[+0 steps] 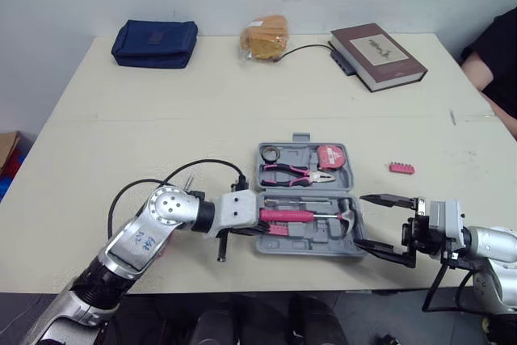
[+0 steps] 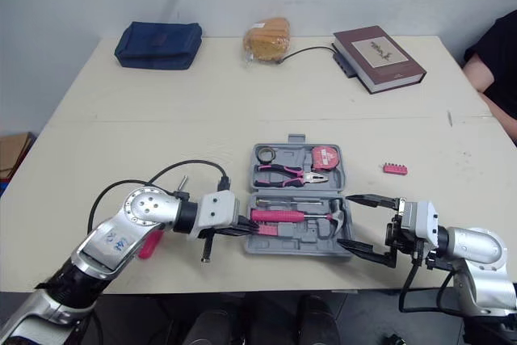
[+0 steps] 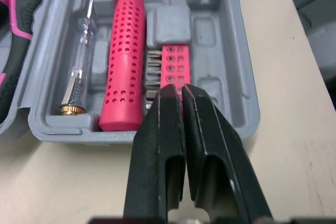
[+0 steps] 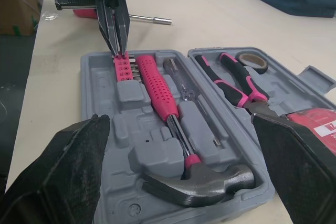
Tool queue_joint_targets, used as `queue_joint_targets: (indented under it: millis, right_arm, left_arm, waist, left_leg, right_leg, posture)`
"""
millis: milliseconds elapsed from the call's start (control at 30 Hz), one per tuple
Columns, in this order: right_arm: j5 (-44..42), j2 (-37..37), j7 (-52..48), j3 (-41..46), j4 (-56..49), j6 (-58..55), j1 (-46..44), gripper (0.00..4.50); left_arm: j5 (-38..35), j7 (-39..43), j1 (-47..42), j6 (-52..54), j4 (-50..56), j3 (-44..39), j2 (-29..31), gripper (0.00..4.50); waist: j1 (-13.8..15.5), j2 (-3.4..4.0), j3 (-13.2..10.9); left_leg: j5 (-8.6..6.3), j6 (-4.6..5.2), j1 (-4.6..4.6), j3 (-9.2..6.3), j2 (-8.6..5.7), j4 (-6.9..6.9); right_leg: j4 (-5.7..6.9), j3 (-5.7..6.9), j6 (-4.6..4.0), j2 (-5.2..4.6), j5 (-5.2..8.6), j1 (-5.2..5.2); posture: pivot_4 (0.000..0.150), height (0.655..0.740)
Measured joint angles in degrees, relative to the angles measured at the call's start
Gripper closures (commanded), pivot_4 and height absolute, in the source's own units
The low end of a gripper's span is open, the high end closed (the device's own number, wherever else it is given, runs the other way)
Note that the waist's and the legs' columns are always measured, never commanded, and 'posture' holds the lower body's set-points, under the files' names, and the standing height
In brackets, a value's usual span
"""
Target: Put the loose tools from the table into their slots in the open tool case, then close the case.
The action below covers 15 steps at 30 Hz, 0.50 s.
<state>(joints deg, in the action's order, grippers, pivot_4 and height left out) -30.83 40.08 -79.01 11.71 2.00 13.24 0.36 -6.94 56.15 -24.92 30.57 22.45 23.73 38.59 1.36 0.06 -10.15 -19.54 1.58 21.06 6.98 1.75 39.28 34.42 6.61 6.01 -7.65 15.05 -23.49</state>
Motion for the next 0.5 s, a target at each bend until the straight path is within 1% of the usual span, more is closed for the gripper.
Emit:
queue_joint_targets:
  millis: [100, 200, 300, 500]
  right_arm:
    - [-0.02, -0.15, -0.03, -0.01, 0.49, 0.35, -0.10, 0.00]
    - [0.00, -0.15, -0.21, -0.05, 0.76, 0.48, -0.69, 0.00]
    - [0.01, -0.15, -0.26, -0.05, 1.18, 0.54, -1.13, 0.00]
    - [0.07, -0.15, -0.15, -0.05, 2.12, 0.72, -1.18, 0.00]
  left_arm:
    - [0.34, -0.52, -1.56, 3.08, -0.27, 0.73, -1.20, 4.41]
    - [1.04, -0.67, -2.77, 6.60, -0.34, 2.63, -1.13, 4.41]
    - [1.56, -0.28, -3.85, 7.94, -0.06, 3.99, -0.60, 4.41]
    - [1.65, -1.28, -3.12, 8.51, 0.08, 4.26, -1.28, 4.41]
  waist:
    - [-0.01, 0.02, 0.01]
    - [-0.01, 0.01, 0.01]
    - [-0.04, 0.01, 0.03]
    - [-0.04, 0.02, 0.08]
  left_leg:
    - [0.01, -0.01, 0.00, 0.00, 0.01, 0.00]
    - [0.01, -0.01, -0.01, 0.01, -0.01, 0.00]
    - [0.02, -0.02, -0.04, 0.00, 0.02, 0.00]
    - [0.01, -0.02, -0.16, 0.02, 0.02, 0.00]
  right_leg:
    - [0.01, -0.01, -0.01, 0.01, 0.01, -0.01]
    - [0.04, -0.02, -0.01, 0.01, 0.01, -0.01]
    - [0.04, -0.03, -0.02, 0.05, 0.01, 0.01]
    - [0.00, -0.09, -0.04, 0.01, 0.02, 0.09]
  posture:
    - [0.150, 0.7400]
    - [0.150, 0.7400]
    - [0.150, 0.7400]
    - [0.150, 0.7400]
